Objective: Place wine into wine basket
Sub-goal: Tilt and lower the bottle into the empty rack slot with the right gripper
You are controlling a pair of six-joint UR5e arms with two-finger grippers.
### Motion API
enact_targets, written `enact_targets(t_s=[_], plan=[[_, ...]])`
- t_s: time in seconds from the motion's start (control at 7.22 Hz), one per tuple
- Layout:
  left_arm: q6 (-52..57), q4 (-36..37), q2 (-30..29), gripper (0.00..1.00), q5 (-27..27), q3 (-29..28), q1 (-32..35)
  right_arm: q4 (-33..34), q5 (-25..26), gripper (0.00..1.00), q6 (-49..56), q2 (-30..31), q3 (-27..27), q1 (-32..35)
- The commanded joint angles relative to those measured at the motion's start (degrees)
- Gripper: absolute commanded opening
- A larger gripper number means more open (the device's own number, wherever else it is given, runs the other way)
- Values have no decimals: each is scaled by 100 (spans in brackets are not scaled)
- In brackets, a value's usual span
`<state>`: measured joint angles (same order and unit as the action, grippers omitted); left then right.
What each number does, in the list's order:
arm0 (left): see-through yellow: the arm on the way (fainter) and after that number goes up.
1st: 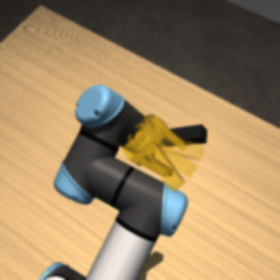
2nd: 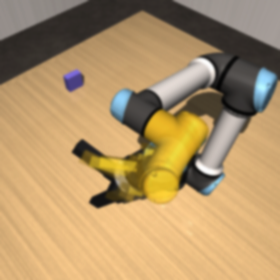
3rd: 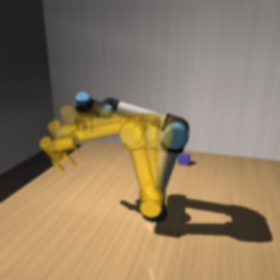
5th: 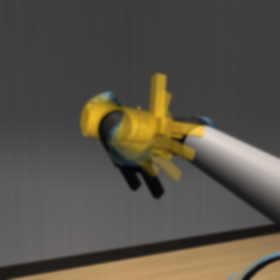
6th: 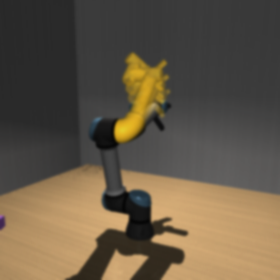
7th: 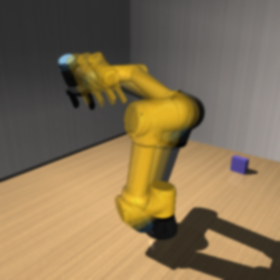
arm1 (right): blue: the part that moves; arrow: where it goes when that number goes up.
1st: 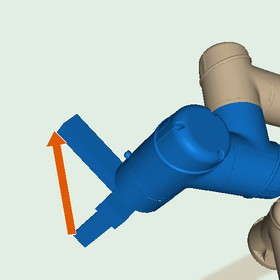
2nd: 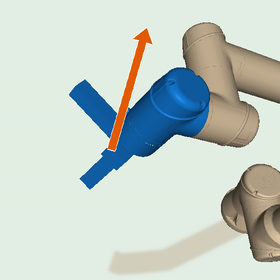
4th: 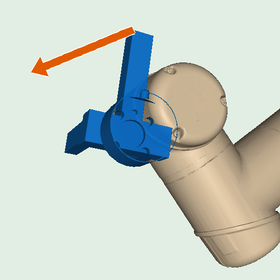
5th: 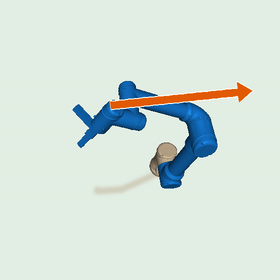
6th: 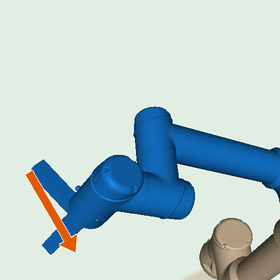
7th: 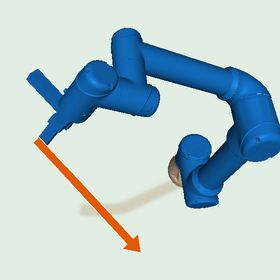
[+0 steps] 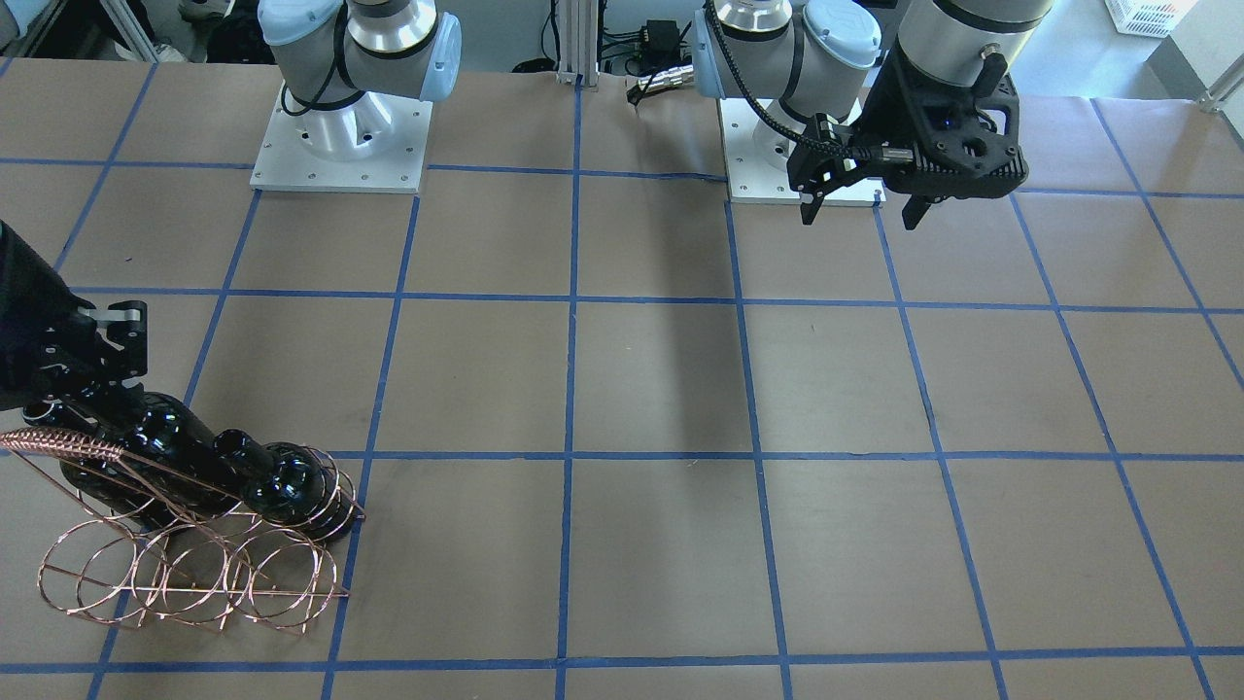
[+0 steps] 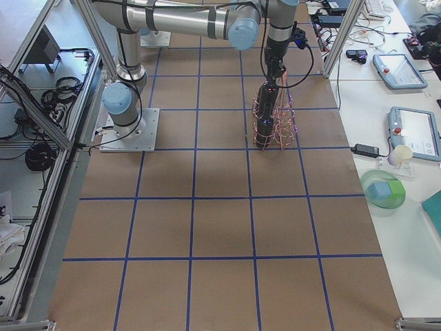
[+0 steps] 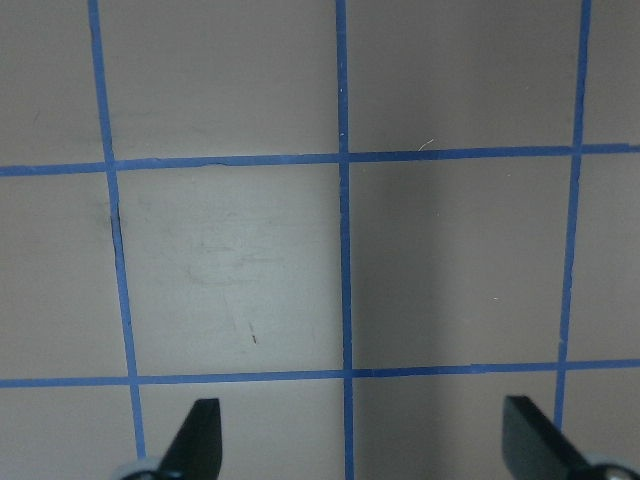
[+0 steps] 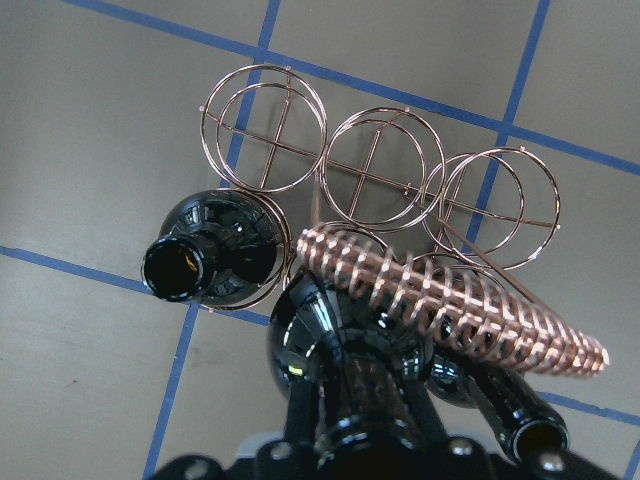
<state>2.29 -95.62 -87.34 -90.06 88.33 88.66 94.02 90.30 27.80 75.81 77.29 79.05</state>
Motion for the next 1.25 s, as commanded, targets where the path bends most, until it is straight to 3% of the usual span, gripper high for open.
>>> enact_targets(t_s=[0.0,0.28,0.42,0.55,0.69,0.83,1.11], plan=[[0,0,6,100,-3,0,3,421,-12,20,103,-14,399,-4],[-52,-9,6,100,-12,0,3,556,-4,26,121,-40,629,-4],[-44,-35,15,100,-12,9,-6,565,5,34,130,-101,734,-4],[-53,-26,6,100,-12,9,3,565,-21,69,69,-93,761,-4],[-88,-35,15,100,-12,9,3,556,-39,93,-28,-67,762,-4],[-88,-26,15,100,-12,26,3,547,31,99,-29,-15,753,5],[-71,-18,24,100,-12,26,3,102,32,100,-46,755,735,31]])
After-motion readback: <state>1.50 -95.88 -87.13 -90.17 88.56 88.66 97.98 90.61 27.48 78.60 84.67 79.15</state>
